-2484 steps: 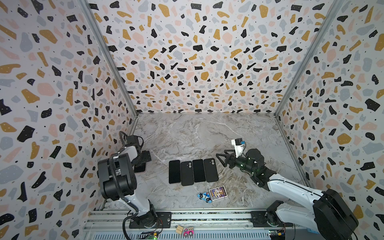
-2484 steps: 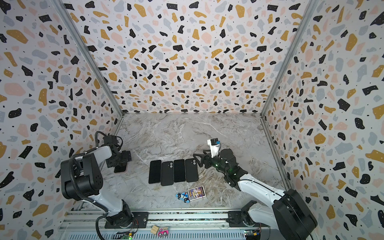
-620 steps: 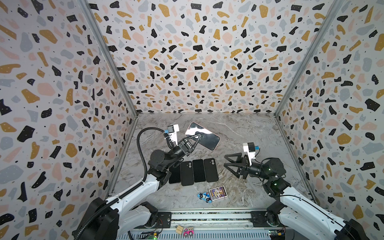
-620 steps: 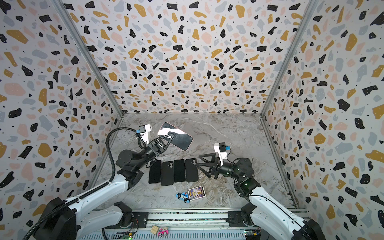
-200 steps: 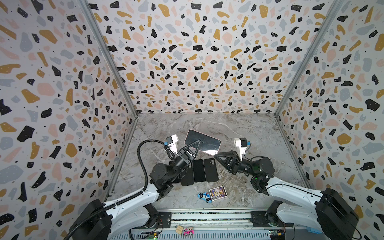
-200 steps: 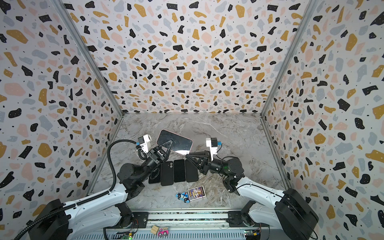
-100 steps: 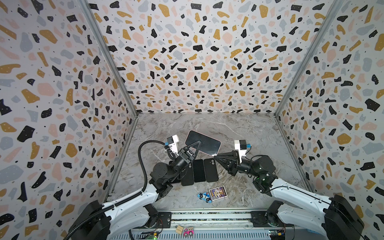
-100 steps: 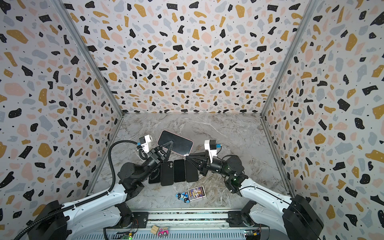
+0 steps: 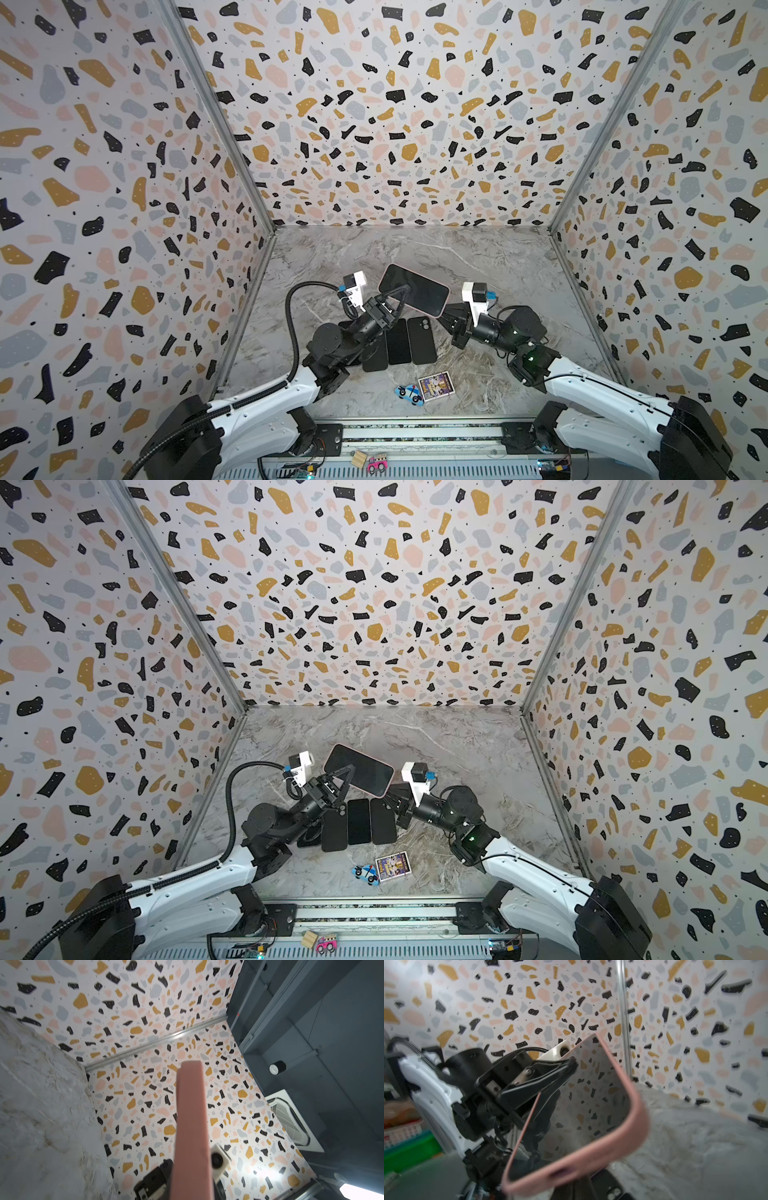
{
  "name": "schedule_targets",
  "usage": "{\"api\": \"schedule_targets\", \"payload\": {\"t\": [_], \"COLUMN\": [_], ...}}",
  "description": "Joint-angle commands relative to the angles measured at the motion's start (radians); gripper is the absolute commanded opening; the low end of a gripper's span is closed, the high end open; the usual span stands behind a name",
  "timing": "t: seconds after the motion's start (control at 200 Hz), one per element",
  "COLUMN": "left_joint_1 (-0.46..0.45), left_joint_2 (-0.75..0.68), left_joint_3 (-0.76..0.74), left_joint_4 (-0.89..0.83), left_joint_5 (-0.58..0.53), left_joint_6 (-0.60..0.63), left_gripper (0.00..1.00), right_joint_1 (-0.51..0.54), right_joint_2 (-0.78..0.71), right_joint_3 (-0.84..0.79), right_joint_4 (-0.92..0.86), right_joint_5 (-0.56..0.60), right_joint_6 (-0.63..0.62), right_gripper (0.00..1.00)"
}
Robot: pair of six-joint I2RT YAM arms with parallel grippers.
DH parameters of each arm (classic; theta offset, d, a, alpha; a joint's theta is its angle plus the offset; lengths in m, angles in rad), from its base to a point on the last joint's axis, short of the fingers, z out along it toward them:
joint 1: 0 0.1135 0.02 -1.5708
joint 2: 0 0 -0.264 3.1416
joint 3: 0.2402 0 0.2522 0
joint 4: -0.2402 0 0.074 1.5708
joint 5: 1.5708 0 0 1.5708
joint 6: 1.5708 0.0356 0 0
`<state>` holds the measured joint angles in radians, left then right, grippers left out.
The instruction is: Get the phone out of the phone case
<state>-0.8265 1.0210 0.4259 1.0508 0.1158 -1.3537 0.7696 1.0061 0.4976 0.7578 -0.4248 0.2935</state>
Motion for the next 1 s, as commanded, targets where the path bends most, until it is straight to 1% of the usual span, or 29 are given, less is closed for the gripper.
{"api": "schedule_targets", "payload": {"t": [0.0, 0.065, 0.16, 0.305, 0.395, 0.445, 0.551, 0.626, 0.726, 0.996], "left_joint_1": [-0.01, -0.012, -0.009, -0.008, -0.008, -0.008, -0.008, -0.008, -0.008, -0.008], "left_joint_2": [-0.013, -0.026, -0.058, -0.077, -0.07, -0.061, -0.044, -0.037, -0.027, -0.021], "left_joint_3": [0.043, 0.039, 0.022, 0.053, 0.055, 0.052, 0.044, 0.043, 0.041, 0.034], "left_joint_4": [0.055, 0.037, 0.036, 0.022, 0.056, 0.081, 0.123, 0.13, 0.145, 0.155], "left_joint_5": [0.075, 0.07, 0.025, 0.015, 0.009, 0.011, 0.011, 0.013, 0.013, 0.02], "left_joint_6": [0.0, 0.012, 0.016, 0.046, 0.05, 0.049, 0.045, 0.044, 0.046, 0.048], "left_gripper": [0.0, 0.0, 0.0, 0.0, 0.0, 0.0, 0.0, 0.0, 0.0, 0.0], "right_joint_1": [-0.004, -0.004, -0.004, -0.007, -0.009, -0.012, -0.015, -0.015, -0.013, -0.01], "right_joint_2": [-0.016, -0.032, -0.078, -0.167, -0.211, -0.226, -0.233, -0.223, -0.202, -0.117], "right_joint_3": [0.033, 0.024, -0.032, -0.135, -0.185, -0.211, -0.239, -0.251, -0.245, -0.196], "right_joint_4": [-0.018, -0.01, 0.02, 0.037, 0.068, 0.103, 0.223, 0.305, 0.364, 0.44], "right_joint_5": [0.09, 0.09, 0.074, 0.081, 0.049, 0.02, -0.064, -0.084, -0.09, -0.1], "right_joint_6": [-0.053, -0.049, -0.036, 0.005, 0.055, 0.101, 0.22, 0.301, 0.353, 0.416], "right_gripper": [0.0, 0.0, 0.0, 0.27, 0.42, 0.52, 0.61, 0.65, 0.67, 0.68]}}
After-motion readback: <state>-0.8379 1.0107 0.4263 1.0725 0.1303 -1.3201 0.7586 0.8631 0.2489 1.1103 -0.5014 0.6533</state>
